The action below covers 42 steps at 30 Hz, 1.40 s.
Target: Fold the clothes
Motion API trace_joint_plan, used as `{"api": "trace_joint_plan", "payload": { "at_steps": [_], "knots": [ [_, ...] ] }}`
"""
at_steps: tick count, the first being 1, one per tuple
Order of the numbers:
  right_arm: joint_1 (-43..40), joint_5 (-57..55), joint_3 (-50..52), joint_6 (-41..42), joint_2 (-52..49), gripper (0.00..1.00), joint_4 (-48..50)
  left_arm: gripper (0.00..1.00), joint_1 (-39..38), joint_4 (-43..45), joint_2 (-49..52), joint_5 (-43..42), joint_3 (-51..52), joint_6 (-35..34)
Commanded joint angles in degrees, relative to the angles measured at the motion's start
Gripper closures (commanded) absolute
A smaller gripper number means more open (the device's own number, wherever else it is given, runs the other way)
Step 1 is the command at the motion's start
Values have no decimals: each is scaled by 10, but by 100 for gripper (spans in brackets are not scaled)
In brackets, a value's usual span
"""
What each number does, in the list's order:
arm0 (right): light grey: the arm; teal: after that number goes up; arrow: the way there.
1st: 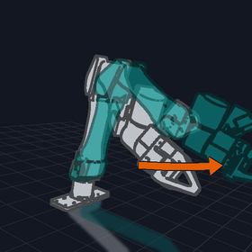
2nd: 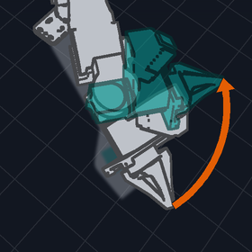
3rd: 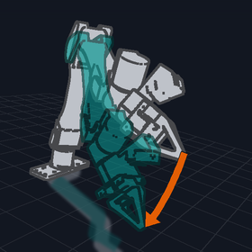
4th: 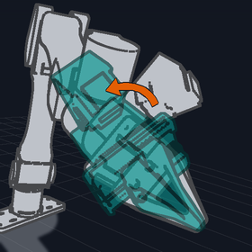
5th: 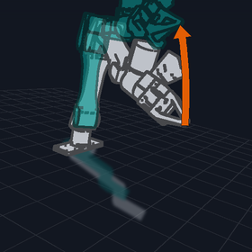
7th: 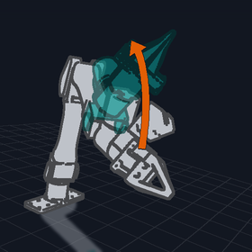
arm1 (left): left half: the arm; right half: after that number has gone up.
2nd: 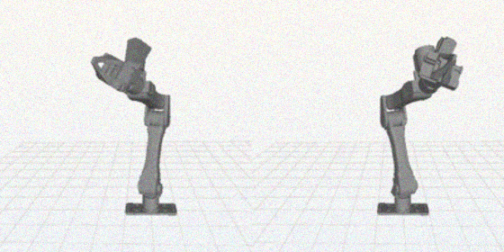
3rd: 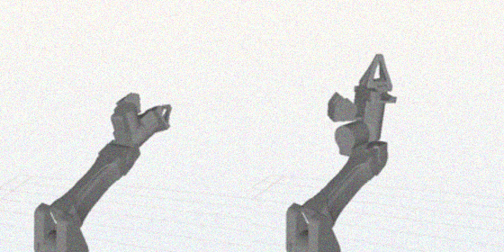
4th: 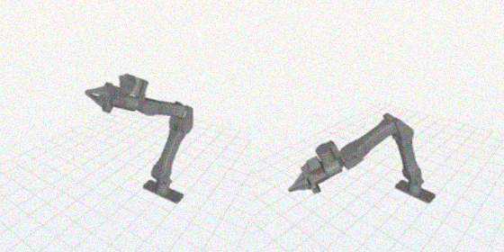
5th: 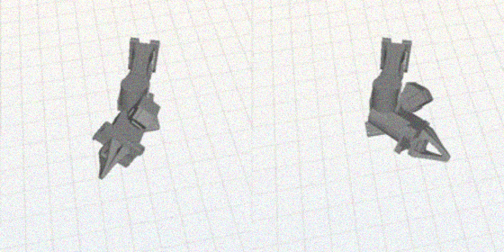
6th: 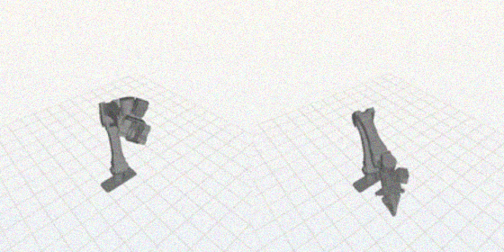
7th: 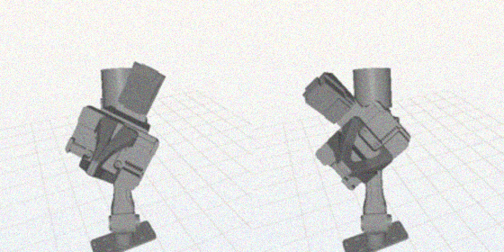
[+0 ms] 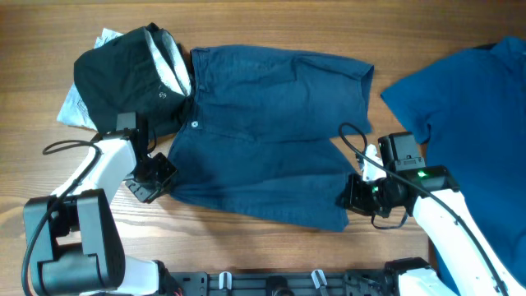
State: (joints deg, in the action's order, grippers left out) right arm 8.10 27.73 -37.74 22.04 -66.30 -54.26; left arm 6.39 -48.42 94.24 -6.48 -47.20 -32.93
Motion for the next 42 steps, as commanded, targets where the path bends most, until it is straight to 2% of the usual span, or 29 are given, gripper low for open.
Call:
{"api": "trace_joint_plan", "payload": {
  "at_steps": [1, 4, 6, 8, 9, 10, 13, 15, 22, 23, 24, 25, 26, 27, 28, 34, 35, 36, 37, 40, 42],
  "knots": [
    [1, -20, -9, 27, -2, 96, -31, 96, 3, 3, 19, 10, 5, -3],
    [1, 85, -9, -11, -9, 96, -30, 96, 3, 7, 19, 10, 5, -3],
    [1, 92, -9, -10, -9, 93, -23, 96, 3, 7, 19, 10, 5, -3],
    [1, 92, -9, -11, -9, 86, -19, 96, 3, 7, 19, 10, 5, -3],
    [1, 92, -9, -11, -9, 87, -19, 96, 3, 7, 19, 10, 5, -3],
    [1, 92, -9, -11, -9, 96, -17, 96, 3, 7, 19, 10, 5, -3],
    [1, 93, -9, -26, -9, 96, -5, 96, 3, 6, 19, 10, 5, 1],
    [1, 105, -10, -23, -6, 96, 30, 96, 3, -2, 16, 2, 3, 29],
    [1, 135, -31, 15, 14, 96, 76, 96, 3, -31, -39, -33, -12, 59],
    [1, 144, -31, 15, 14, 96, 80, 91, 3, -30, -51, -33, -12, 59],
    [1, 143, -31, 16, 14, 96, 81, 73, 3, -26, -61, -32, -12, 59],
    [1, 142, -31, 18, 14, 96, 82, 51, 3, -23, -66, -30, -12, 59],
    [1, 141, -31, 20, 14, 96, 85, 37, 3, -19, -67, -30, -12, 59],
    [1, 141, -31, 21, 14, 96, 92, 28, 3, -17, -67, -30, -12, 59],
    [1, 142, -31, 23, 14, 96, 97, 26, 3, -16, -67, -25, -12, 59],
    [1, 141, -32, 26, 14, 96, 106, 35, 3, -33, -66, -2, 8, 48],
    [1, 141, -32, 29, 14, 95, 107, 46, 3, -33, -66, 15, 13, 35],
    [-1, 141, -32, 31, 14, 96, 107, 66, 3, -32, -65, 34, 18, 20],
    [-5, 141, -32, 34, 14, 96, 107, 95, 3, -23, -65, 38, 21, 20],
    [-31, 141, -32, 37, 14, 96, 102, 96, 3, 14, -65, 35, 23, 22],
    [-55, 142, -32, 33, 14, 96, 89, 96, 3, 1, -66, -15, 21, 30]
  ]
}}
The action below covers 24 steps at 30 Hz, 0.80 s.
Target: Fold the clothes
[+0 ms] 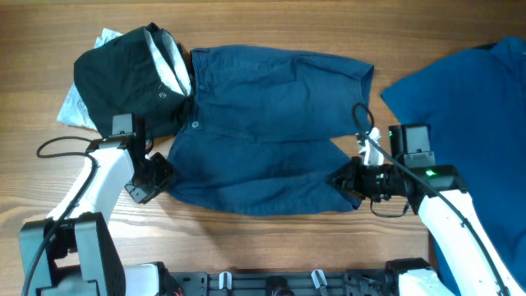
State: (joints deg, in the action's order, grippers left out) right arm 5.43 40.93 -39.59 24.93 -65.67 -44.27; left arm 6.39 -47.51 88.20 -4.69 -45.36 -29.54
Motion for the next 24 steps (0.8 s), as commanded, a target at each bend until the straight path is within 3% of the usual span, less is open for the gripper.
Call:
{"api": "trace_joint_plan", "payload": {
  "at_steps": [1, 5, 9, 12, 15, 19, 20, 22, 24],
  "knots": [
    [-40, 11, -14, -3, 8, 96, -19, 96, 3, -21, -7, -67, 3, 9],
    [-62, 18, -40, -49, 10, 96, -55, 96, -1, -125, -45, -110, -25, 8],
    [-62, 4, -125, -69, 17, 96, -125, 96, -45, -177, -169, -106, -57, 7],
    [-62, -2, -189, -69, 17, 96, -158, 96, -83, -174, -275, -55, -97, -12],
    [-62, -11, -203, -63, 16, 96, -159, 95, -91, -196, -318, 13, -111, -13],
    [-62, -33, -203, -65, 15, 96, -169, 62, -73, -223, -272, 4, -92, -110],
    [-62, -38, -203, -65, 15, 96, -169, 59, -71, -216, -250, -10, -80, -126],
    [-62, -38, -203, -68, 15, 96, -171, 41, -71, -192, -199, -39, -52, -147],
    [-62, -41, -203, -70, 15, 96, -173, 30, -71, -160, -145, -52, -35, -147]
  ]
}}
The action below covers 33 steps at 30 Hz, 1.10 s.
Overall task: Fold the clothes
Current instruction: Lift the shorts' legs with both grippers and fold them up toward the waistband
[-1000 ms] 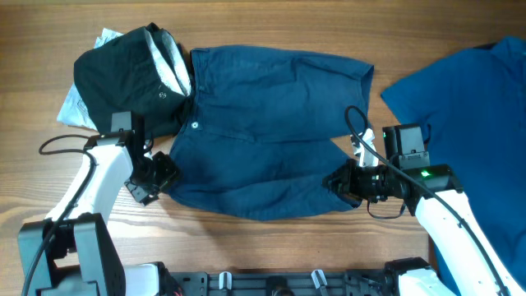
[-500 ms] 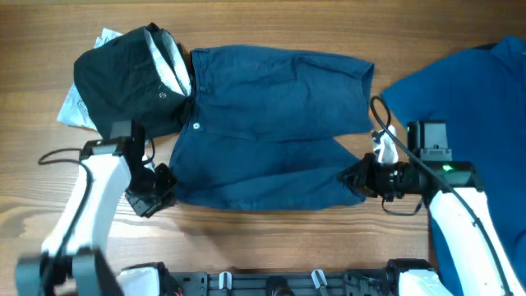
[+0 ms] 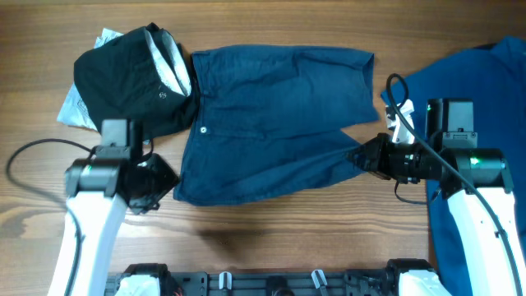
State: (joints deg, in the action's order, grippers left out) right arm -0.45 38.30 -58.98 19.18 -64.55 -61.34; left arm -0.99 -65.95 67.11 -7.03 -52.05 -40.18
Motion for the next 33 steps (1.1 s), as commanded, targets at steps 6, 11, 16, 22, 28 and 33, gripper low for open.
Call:
{"api": "trace_joint_plan", "payload": {
  "at_steps": [6, 11, 16, 22, 28, 33],
  "knots": [
    [-3, -19, -10, -12, 4, 96, -4, 32, 3, 74, 222, -38, 34, -40],
    [-3, -24, -10, -12, 4, 96, -2, 49, 2, 82, 300, -34, 37, -40],
    [-3, -28, -10, -11, 4, 96, 3, 96, 2, 82, 317, -43, 44, -35],
    [-26, -34, -10, -12, 4, 96, 6, 96, -9, -9, 221, -61, -5, 12],
    [-26, -10, -10, -14, 4, 96, 29, 96, -23, -20, 78, -60, -59, 12],
    [-26, 7, -18, 45, 4, 96, 127, 96, -23, 18, 43, -64, -151, 55]
  ]
}}
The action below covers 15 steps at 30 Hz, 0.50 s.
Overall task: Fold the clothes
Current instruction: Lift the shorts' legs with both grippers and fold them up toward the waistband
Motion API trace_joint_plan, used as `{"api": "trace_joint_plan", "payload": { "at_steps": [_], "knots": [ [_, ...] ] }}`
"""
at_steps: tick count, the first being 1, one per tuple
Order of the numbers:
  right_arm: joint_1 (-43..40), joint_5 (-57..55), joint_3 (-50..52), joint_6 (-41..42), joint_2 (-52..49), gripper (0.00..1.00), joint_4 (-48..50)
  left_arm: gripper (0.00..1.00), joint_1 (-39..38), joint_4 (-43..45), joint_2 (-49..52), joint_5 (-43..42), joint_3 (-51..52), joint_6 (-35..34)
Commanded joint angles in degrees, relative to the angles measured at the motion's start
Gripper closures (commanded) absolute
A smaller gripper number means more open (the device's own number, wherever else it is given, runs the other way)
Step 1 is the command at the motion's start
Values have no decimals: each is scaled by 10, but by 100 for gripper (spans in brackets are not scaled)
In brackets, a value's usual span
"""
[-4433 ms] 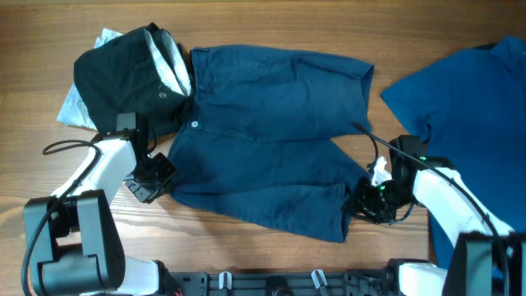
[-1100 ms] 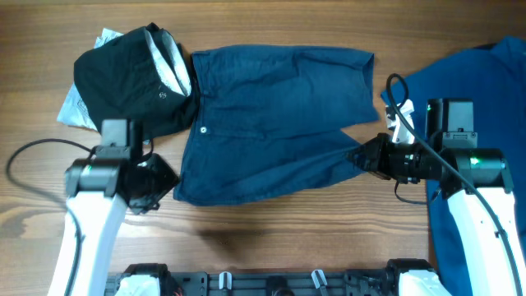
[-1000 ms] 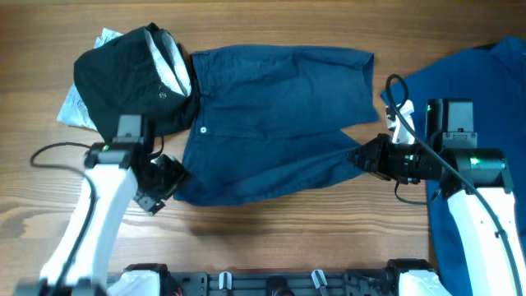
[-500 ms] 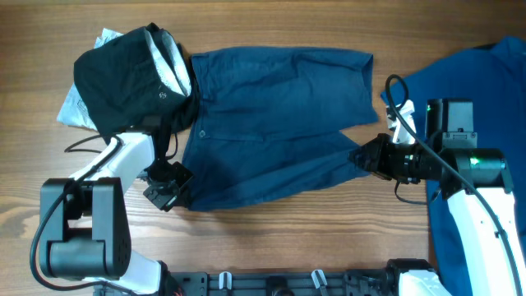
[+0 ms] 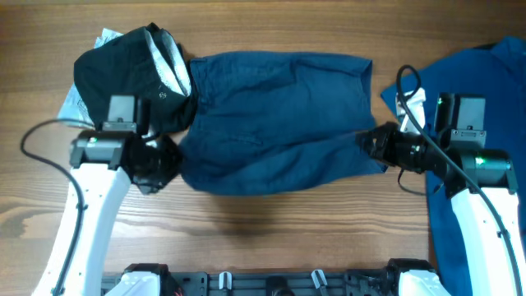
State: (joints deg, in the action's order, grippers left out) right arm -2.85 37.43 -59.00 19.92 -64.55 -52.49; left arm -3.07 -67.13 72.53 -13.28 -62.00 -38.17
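Dark blue shorts (image 5: 275,115) lie spread across the middle of the table, their near half lifted off the wood and casting a shadow below. My left gripper (image 5: 175,161) is shut on the shorts' near left corner at the waistband. My right gripper (image 5: 372,145) is shut on the near right corner at the leg hem. Both hold the cloth raised, the near edge drawn toward the far edge.
A black garment with a grey lining (image 5: 127,74) lies at the far left, over a pale sheet. A blue shirt (image 5: 468,82) covers the right side under my right arm. Bare wooden table (image 5: 271,238) runs along the front.
Both grippers have moved farther from the front edge with the shorts' near corners. The near edge now sits higher and more of the button side is covered.
First both grippers were low at the shorts' near corners, the shorts flat with the button showing. Then they were pinching those corners. Later the corners were held up off the table, and now the near half hangs lifted toward the far half.
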Motion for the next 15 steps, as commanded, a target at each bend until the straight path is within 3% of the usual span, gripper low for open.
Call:
{"api": "trace_joint_plan", "payload": {
  "at_steps": [1, 8, 15],
  "knots": [
    [-2, 14, -20, 45, 4, 96, 56, 96, -2, 44, -10, -2, -56, 35],
    [-2, -92, -23, 96, -32, 96, 264, 96, -2, 230, 46, -2, -57, 37],
    [-2, -107, -23, 133, -203, 96, 453, 96, -2, 452, 160, 7, -57, 41]
  ]
}}
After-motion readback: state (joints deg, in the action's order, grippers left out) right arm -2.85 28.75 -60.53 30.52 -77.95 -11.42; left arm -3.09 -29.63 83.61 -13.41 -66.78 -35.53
